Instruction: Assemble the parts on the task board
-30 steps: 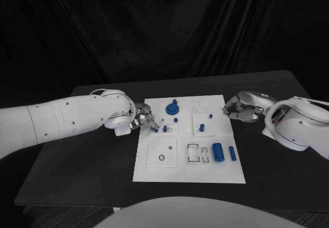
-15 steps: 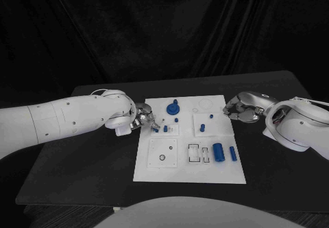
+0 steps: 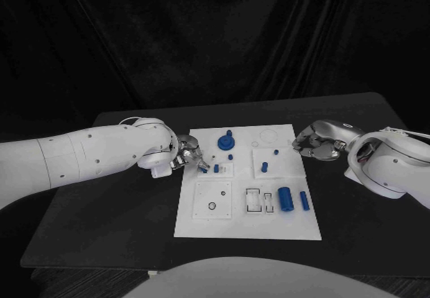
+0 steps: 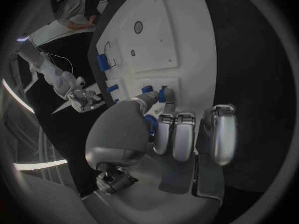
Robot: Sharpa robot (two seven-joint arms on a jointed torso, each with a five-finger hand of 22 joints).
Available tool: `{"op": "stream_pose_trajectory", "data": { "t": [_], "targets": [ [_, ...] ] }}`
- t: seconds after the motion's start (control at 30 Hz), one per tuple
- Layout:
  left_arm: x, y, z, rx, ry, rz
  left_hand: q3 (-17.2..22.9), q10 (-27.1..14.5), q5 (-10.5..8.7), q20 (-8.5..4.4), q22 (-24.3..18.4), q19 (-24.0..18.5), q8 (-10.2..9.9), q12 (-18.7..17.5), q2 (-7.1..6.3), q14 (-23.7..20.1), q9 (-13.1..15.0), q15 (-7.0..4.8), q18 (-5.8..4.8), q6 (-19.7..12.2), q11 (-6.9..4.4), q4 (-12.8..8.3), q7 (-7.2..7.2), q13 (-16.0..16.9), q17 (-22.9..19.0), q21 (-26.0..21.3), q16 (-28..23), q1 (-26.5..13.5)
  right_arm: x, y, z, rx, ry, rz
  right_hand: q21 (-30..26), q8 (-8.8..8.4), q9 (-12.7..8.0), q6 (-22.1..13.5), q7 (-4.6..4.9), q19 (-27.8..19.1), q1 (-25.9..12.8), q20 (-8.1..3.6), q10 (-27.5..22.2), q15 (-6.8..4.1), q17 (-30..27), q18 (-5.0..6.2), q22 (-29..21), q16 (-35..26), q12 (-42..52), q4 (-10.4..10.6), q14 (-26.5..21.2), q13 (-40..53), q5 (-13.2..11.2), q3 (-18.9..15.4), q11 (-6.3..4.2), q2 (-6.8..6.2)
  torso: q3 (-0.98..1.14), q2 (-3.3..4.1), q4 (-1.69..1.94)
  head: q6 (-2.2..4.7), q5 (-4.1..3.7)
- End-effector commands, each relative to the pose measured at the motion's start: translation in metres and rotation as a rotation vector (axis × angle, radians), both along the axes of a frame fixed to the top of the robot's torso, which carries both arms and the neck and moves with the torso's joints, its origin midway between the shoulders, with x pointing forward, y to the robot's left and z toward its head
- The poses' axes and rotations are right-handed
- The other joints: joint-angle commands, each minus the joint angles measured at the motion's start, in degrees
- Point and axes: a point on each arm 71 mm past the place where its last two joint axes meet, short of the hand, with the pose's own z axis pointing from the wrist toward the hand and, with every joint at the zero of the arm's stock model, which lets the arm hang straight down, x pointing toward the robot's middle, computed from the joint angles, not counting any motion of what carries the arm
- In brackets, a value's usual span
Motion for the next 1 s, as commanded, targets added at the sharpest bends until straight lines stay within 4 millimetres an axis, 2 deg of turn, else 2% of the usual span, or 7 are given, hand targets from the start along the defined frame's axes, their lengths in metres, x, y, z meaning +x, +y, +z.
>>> {"op": "stream_pose_trajectory", "data": {
  "t": [0.03,0.2,0.3,0.47,0.73,1.0],
  "targets": [
    [-0.0071,-0.0023,-0.0107,0.013,0.037,-0.023,-1.2,5.9,-3.66,0.29,12.0,-0.4,-0.5,0.0,0.06,6.0,-0.1,0.41,0.62,-0.6,0.43,0.5,-0.23,15.0,15.1,-0.4,0.2,-1.1,-0.0003,-0.0008,-0.0017,-0.006,0.007,-0.015,-0.4,-0.35,0.0,-0.4,-0.01,-0.3,0.5,-0.07,1.0,0.14,-0.1,0.6,5.5,-0.2,-0.3,-0.1,1.9,9.9,0.4,0.4,-0.12,0.08,-0.02,-0.01,-0.02,0.01,0.07],
    [-0.007,-0.0008,-0.0112,0.015,0.038,-0.019,-2.6,5.9,-4.61,0.37,11.9,-0.5,-0.8,0.0,-0.05,6.0,-0.4,0.56,0.67,-0.7,0.58,1.2,0.02,15.0,15.1,-0.6,0.2,-2.0,-0.0004,-0.0007,-0.0026,-0.007,0.01,-0.015,-0.4,-0.35,0.0,-0.4,-0.01,-0.3,0.5,-0.07,1.0,0.14,-0.1,0.6,5.5,-0.2,-0.3,-0.1,1.9,9.9,0.4,0.4,-0.12,0.08,0.0,0.01,0.04,0.01,0.0],
    [-0.0068,0.0001,-0.0112,0.015,0.037,-0.016,-2.6,5.9,-2.85,0.39,12.0,-0.4,-1.1,0.0,0.41,6.0,-0.6,0.54,0.67,-0.8,0.49,0.5,-0.14,15.0,15.1,-0.5,0.2,-0.8,-0.0005,-0.001,-0.0029,-0.007,0.01,-0.016,-0.4,-0.35,0.0,-0.4,-0.01,-0.3,0.5,-0.07,1.0,0.14,-0.1,0.6,5.5,-0.2,-0.3,-0.1,1.9,9.9,0.4,0.4,-0.12,0.08,0.01,0.0,0.08,0.01,-0.05],
    [-0.0065,0.0016,-0.0114,0.016,0.036,-0.012,-2.6,5.9,-2.54,0.39,12.0,-0.4,-1.1,0.0,0.47,6.0,-0.6,0.53,0.66,-0.7,0.47,0.3,-0.16,15.0,15.1,-0.5,0.2,-0.5,-0.0006,-0.0015,-0.0033,-0.008,0.011,-0.017,-0.4,-0.35,0.0,-0.4,-0.01,-0.3,0.5,-0.07,1.0,0.14,-0.1,0.6,5.5,-0.2,-0.3,-0.1,1.9,9.9,0.4,0.4,-0.12,0.08,0.0,0.0,0.12,0.01,-0.03],
    [-0.006,0.0029,-0.0116,0.017,0.035,-0.01,-2.6,5.9,-2.45,0.39,12.0,-0.4,-1.2,0.0,0.49,6.0,-0.6,0.53,0.67,-0.7,0.47,0.2,-0.17,15.0,15.1,-0.5,0.2,-0.4,-0.0005,-0.0014,-0.0037,-0.008,0.012,-0.017,-0.5,-0.35,-0.1,-0.4,0.0,-0.3,0.6,-0.08,1.0,0.14,-0.1,0.62,5.5,-0.2,-0.4,-0.2,1.9,9.9,0.4,0.5,-0.11,0.09,-0.05,0.04,-0.02,0.01,0.15],
    [-0.0058,0.0034,-0.0117,0.017,0.036,-0.008,-2.5,5.9,-2.15,0.38,12.0,-0.5,-1.2,0.0,0.64,6.0,-0.7,0.5,0.68,-0.8,0.43,-0.2,-0.21,15.0,15.1,-0.6,0.2,0.2,-0.0005,-0.0017,-0.0041,-0.009,0.014,-0.018,-0.5,-0.35,-0.1,-0.4,0.0,-0.3,0.6,-0.08,1.0,0.14,-0.1,0.62,5.5,-0.2,-0.4,-0.2,1.9,9.9,0.4,0.5,-0.11,0.09,0.01,0.06,0.05,0.01,0.06]
  ]
}}
